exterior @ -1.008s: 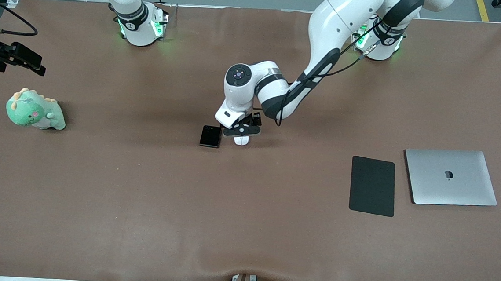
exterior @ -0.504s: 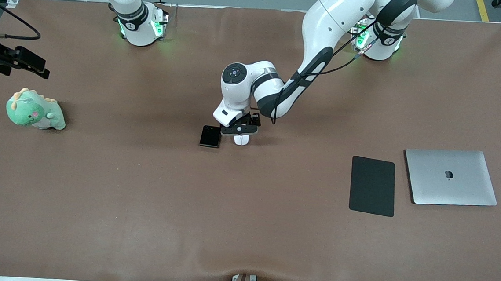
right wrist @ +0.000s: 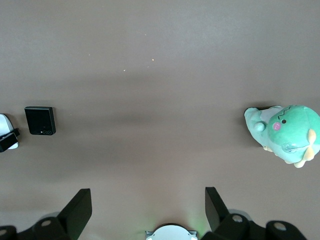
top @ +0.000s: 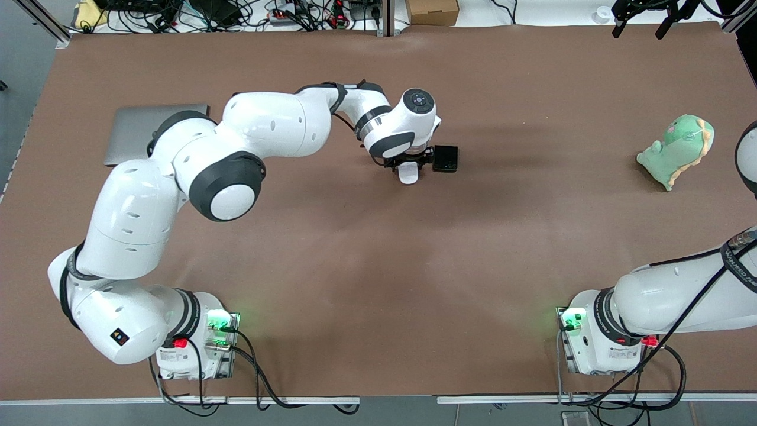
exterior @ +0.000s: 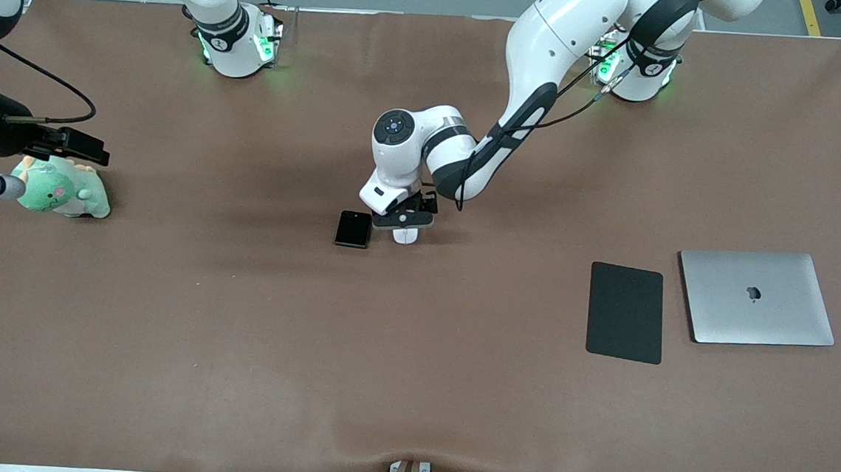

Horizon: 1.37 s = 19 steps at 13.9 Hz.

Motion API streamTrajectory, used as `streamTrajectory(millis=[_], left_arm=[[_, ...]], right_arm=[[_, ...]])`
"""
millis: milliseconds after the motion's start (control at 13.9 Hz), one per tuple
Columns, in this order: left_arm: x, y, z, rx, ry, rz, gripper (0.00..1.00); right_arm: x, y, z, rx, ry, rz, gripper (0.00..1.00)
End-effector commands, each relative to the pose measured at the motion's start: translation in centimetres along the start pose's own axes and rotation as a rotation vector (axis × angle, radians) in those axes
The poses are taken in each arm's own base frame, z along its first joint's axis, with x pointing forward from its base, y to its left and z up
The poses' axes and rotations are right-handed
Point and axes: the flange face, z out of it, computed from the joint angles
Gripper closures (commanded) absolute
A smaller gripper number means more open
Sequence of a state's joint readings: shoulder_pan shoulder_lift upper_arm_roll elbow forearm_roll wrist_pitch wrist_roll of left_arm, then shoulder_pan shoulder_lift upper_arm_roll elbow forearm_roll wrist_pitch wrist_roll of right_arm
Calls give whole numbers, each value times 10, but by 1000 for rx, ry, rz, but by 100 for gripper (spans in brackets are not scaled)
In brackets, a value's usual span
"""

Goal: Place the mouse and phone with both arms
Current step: 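Grasp the white mouse with the left gripper while the right gripper reaches out, then carry the mouse toward the mouse pad while the right gripper grasps the phone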

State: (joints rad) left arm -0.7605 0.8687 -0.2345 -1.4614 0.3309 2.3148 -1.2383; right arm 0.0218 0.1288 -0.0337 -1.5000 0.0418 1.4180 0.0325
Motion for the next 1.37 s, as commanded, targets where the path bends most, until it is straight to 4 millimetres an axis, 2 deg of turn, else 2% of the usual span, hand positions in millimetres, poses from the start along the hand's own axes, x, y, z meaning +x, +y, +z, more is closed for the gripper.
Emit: streamTrajectory(millis=[0,72,144,288,432,576,648,792,1080,1296], left_arm=[[3,7,-2,-21,26,-21,78],[5,8,-7,-28,28,-25,86],[9,6,-14,-29,32,-28,90],[15,3,-26,-22,35,-38,90],[19,0,-52,6,41,-42,90],[27,-9,-78,44,46,-55,90],[32,-14,-93,64,48,-62,90],[47,-30,-120,90,47,-90,90],[71,-71,-176,91,58,-145,90],[93,-115,-200,127,56,-132,90]], right_arm=[[-4,-10,-6,15,0,-17,0],[-4,-17,-3,12,-7,-26,0],[-3,-22,2,9,-23,-31,0],[-3,-34,13,1,-52,-51,0],[-2,-67,28,-18,-88,-96,0],[-3,-92,33,-30,-87,-107,0],[-1,-109,44,-39,-103,-132,0],[10,-136,77,-60,-152,-160,0],[15,-179,118,-56,-131,-174,0],[16,-233,167,-22,-95,-102,0]])
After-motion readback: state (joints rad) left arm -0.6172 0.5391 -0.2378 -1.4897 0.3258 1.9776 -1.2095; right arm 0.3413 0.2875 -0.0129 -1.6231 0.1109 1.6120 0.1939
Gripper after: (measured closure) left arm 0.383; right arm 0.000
